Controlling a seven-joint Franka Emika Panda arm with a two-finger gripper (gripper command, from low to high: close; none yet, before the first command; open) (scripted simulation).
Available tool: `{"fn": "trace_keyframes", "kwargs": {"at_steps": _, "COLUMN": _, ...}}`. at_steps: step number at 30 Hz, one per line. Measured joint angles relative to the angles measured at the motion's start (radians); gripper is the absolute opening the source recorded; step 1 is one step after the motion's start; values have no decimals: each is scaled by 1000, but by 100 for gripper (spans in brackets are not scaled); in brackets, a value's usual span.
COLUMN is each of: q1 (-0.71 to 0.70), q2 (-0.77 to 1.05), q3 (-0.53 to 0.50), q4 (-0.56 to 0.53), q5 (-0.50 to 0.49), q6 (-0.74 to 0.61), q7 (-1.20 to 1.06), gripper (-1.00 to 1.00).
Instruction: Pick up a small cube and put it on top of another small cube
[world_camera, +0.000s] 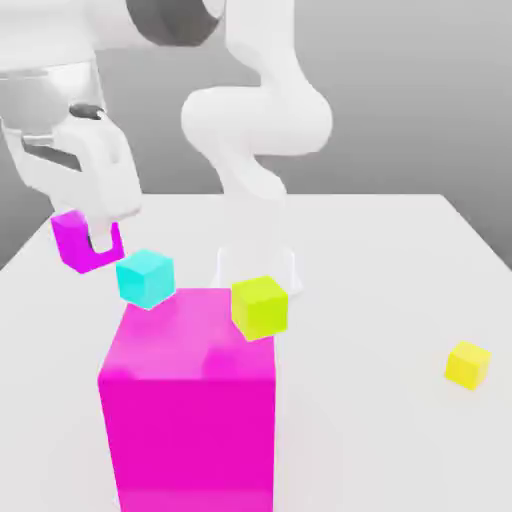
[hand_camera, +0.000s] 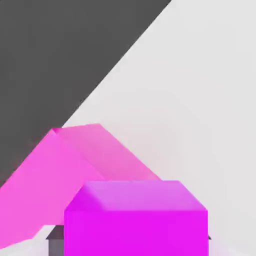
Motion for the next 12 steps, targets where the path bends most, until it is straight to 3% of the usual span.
{"fn": "trace_keyframes", "kwargs": {"at_steps": 4, "q1": -40, "q2": -130, "q3": 70, "q4": -82, "q5": -44, "q6": -50, "q7": 154, "gripper": -100}}
{"fn": "trace_keyframes", "kwargs": {"at_steps": 8, "q1": -51, "q2": -102, "q3": 79, "q4": -183, "q5": -54, "q6": 79, "q7": 183, "gripper": -100}}
{"fn": "trace_keyframes", "kwargs": {"at_steps": 9, "q1": -53, "q2": -91, "q3": 79, "q4": -201, "q5": -54, "q6": 107, "q7": 183, "gripper": 100}}
{"fn": "trace_keyframes", "kwargs": {"at_steps": 12, "q1": -53, "q2": -91, "q3": 79, "q4": -201, "q5": -54, "q6": 107, "q7": 183, "gripper": 100}}
